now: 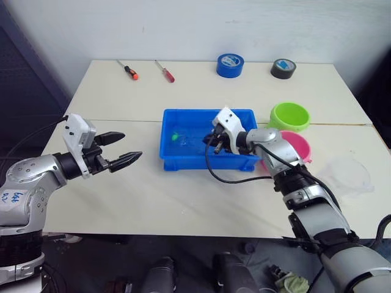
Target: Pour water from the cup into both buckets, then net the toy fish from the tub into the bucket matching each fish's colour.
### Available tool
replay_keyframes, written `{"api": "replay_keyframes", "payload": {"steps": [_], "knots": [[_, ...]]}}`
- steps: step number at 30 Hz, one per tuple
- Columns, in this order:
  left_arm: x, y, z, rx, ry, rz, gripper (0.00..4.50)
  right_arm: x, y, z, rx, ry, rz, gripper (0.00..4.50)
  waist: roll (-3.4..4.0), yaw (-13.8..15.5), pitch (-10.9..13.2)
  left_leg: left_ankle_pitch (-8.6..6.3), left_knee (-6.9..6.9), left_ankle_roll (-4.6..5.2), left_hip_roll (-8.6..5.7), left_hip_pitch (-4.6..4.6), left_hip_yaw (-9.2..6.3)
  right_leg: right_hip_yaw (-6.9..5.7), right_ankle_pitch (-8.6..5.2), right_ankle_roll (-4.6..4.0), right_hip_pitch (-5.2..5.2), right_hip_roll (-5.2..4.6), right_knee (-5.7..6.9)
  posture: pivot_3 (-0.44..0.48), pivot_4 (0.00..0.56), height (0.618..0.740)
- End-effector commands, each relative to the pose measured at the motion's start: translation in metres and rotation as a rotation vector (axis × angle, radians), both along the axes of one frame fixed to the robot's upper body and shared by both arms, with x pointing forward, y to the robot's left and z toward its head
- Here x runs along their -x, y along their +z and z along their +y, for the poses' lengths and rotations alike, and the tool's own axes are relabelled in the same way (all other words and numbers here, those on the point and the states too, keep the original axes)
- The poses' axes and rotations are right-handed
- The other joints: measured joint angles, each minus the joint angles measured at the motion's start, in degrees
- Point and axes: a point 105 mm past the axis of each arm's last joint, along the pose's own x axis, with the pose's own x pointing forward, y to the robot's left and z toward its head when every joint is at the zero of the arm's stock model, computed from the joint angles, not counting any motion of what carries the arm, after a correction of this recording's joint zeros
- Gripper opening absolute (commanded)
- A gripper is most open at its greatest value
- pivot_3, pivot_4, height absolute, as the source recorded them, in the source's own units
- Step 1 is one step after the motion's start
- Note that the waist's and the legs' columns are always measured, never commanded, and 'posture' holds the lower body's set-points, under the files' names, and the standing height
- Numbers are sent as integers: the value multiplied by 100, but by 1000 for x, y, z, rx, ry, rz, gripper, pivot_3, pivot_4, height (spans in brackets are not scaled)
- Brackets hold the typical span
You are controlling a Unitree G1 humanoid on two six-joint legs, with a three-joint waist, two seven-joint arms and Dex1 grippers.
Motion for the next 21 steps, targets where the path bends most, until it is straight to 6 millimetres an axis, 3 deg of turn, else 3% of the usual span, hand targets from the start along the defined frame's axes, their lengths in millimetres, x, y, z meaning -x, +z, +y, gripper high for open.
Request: {"api": "replay_keyframes", "payload": {"steps": [1, 12, 14, 18, 21], "knots": [[1, 13, -6, 4, -25, -56, 4451, 6, 29, -6, -83, 21, -52, 0, 0, 14, 0, -1, 0, 1, -2, -3, 0, 0, 0, 0, 0, -3, -1, 0, 150, 740], [-27, 24, -46, 86, -207, -65, 4451, 47, 51, -64, -115, -80, -127, 0, 0, 48, 0, -4, 1, 6, -6, -5, 1, -9, 0, 0, 4, 4, -8, 0, 150, 740], [-34, 26, -59, 99, -255, -69, 4451, 53, 50, -82, -103, -144, -136, 0, 0, 48, 0, -4, 1, 6, -4, -4, 2, -8, 0, 0, 4, 9, -8, 0, 150, 740], [-45, 26, -88, 108, -365, -72, 4451, 66, 28, -119, -18, -275, -111, 0, 0, 59, 0, -4, 1, 8, -4, -4, 7, -6, 0, 1, 5, 24, -8, 0, 150, 740], [-49, 27, -102, 114, -424, -79, 4451, 71, 35, -127, -106, -328, -105, 0, 0, 31, 0, -4, 3, 12, -5, -4, 20, 2, 0, 1, 3, 30, -9, 0, 150, 740]]}}
